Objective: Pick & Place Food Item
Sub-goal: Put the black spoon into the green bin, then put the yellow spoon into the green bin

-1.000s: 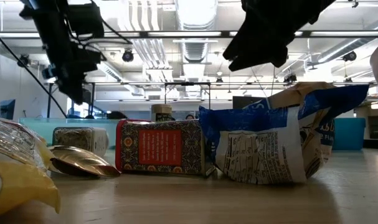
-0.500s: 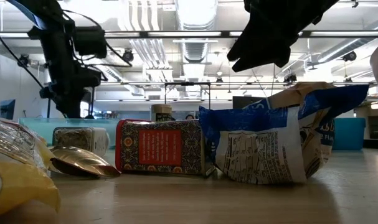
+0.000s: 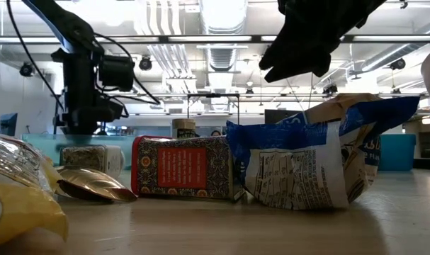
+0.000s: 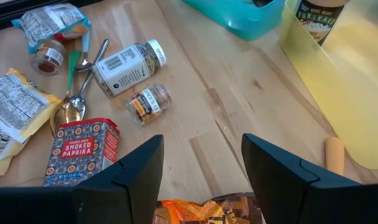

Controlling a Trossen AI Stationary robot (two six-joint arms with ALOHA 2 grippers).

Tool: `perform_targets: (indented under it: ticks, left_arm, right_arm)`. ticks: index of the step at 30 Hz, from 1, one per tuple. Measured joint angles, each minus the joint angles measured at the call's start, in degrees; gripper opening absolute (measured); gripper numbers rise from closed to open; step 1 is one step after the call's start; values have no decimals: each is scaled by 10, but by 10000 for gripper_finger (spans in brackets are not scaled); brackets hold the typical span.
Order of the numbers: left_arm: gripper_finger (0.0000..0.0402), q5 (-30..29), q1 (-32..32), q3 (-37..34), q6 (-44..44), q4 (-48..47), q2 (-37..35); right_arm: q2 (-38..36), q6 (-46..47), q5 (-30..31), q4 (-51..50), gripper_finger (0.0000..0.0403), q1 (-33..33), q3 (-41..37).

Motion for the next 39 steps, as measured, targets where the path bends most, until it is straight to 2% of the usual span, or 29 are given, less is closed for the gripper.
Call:
perform_targets:
  ticks: [15, 30, 35, 39]
  left_arm:
    - [7, 3, 0, 0, 11, 2, 31]
    - [158, 2, 1, 11, 9, -4, 31]
    - [185, -2, 1, 51, 9, -30, 31]
    - [191, -3, 1, 76, 9, -44, 30]
  right_arm:
    - [0, -2, 0, -5, 213, 0, 0]
    - [0, -2, 0, -13, 213, 0, 0]
    - [0, 4, 0, -14, 213, 0, 0]
    - [0, 15, 0, -18, 213, 0, 0]
